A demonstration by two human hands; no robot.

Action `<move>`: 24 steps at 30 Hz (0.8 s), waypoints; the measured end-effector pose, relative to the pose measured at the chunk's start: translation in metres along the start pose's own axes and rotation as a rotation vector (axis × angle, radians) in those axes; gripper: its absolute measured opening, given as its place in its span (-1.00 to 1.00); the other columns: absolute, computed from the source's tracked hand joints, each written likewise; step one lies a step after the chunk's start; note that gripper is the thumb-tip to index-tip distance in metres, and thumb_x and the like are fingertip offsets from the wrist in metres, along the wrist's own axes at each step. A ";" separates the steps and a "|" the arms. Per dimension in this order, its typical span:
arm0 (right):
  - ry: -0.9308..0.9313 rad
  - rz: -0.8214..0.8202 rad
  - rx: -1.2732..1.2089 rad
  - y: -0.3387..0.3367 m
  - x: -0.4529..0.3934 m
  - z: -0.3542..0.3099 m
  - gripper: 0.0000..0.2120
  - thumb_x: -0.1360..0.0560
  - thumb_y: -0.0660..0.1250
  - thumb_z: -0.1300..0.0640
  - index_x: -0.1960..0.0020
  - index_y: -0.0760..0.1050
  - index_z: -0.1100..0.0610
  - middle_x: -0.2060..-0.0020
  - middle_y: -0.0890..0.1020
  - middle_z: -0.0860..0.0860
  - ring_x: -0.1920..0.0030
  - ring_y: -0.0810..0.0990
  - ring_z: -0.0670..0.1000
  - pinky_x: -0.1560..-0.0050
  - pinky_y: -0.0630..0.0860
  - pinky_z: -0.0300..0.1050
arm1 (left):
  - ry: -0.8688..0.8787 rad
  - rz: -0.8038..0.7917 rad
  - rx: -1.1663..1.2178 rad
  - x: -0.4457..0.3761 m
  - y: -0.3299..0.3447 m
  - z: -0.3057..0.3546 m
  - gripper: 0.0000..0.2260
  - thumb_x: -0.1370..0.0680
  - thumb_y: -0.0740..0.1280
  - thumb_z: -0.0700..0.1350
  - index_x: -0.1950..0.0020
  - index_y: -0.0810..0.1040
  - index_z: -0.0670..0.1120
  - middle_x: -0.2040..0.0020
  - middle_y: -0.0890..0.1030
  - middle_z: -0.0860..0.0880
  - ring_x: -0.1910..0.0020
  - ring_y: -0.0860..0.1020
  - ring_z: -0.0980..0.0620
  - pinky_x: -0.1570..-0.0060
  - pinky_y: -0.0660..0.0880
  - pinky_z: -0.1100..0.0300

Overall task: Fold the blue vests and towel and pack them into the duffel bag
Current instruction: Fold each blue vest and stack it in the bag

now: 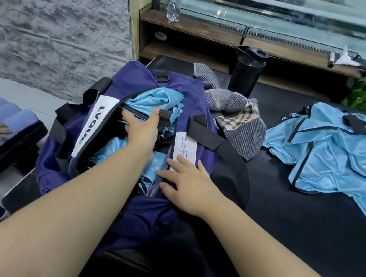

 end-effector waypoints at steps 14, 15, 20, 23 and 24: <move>0.126 0.177 0.027 -0.022 -0.022 0.003 -0.64 -0.60 0.09 -0.10 -0.33 0.45 -0.06 -0.26 0.44 -0.02 -0.33 0.27 0.06 -0.24 0.19 0.04 | 0.057 -0.045 -0.119 -0.010 0.004 0.010 -0.10 -0.38 0.32 0.35 -0.55 -0.02 0.02 -0.43 0.34 -0.09 -0.32 0.42 -0.13 -0.31 0.38 -0.09; 0.161 0.227 0.053 -0.027 -0.025 0.002 -0.64 -0.60 0.10 -0.10 -0.33 0.44 -0.06 -0.25 0.43 0.00 -0.31 0.27 0.08 -0.22 0.18 0.04 | 0.067 -0.045 -0.135 -0.010 0.001 0.011 -0.14 -0.43 0.30 0.33 -0.55 -0.04 0.00 -0.45 0.31 -0.08 -0.34 0.40 -0.13 -0.33 0.37 -0.09; 0.188 0.362 -0.001 -0.039 -0.023 0.012 -0.60 -0.57 0.15 -0.02 -0.40 0.35 -0.07 -0.34 0.36 -0.05 -0.36 0.22 0.04 -0.26 0.14 0.00 | 0.112 -0.083 -0.218 0.010 -0.010 0.018 -0.22 -0.54 0.23 0.24 -0.57 -0.11 -0.03 -0.54 0.13 -0.02 -0.47 0.22 -0.07 -0.42 0.23 -0.05; 0.142 0.450 -0.052 -0.041 -0.004 0.023 -0.57 -0.60 0.15 -0.03 -0.46 0.27 -0.06 -0.42 0.30 -0.09 -0.41 0.17 -0.02 -0.31 0.09 -0.04 | 0.121 -0.100 -0.260 0.035 -0.014 0.020 -0.13 -0.41 0.35 0.25 -0.56 0.06 -0.09 -0.53 0.19 -0.06 -0.45 0.28 -0.07 -0.43 0.22 0.02; 0.134 0.487 -0.067 -0.042 0.004 0.028 -0.55 -0.60 0.15 -0.03 -0.48 0.25 -0.05 -0.44 0.29 -0.09 -0.42 0.17 -0.03 -0.32 0.09 -0.05 | 0.142 -0.100 -0.259 0.046 -0.013 0.021 -0.12 -0.33 0.38 0.26 -0.52 0.17 -0.10 -0.49 0.27 -0.08 -0.40 0.34 -0.07 -0.41 0.27 0.01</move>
Point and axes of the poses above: each hand's wrist, its own x-axis away from the middle knuckle, its own y-axis out of the palm, z = x × y, the point moved 5 cm from there along -x, towards the middle knuckle
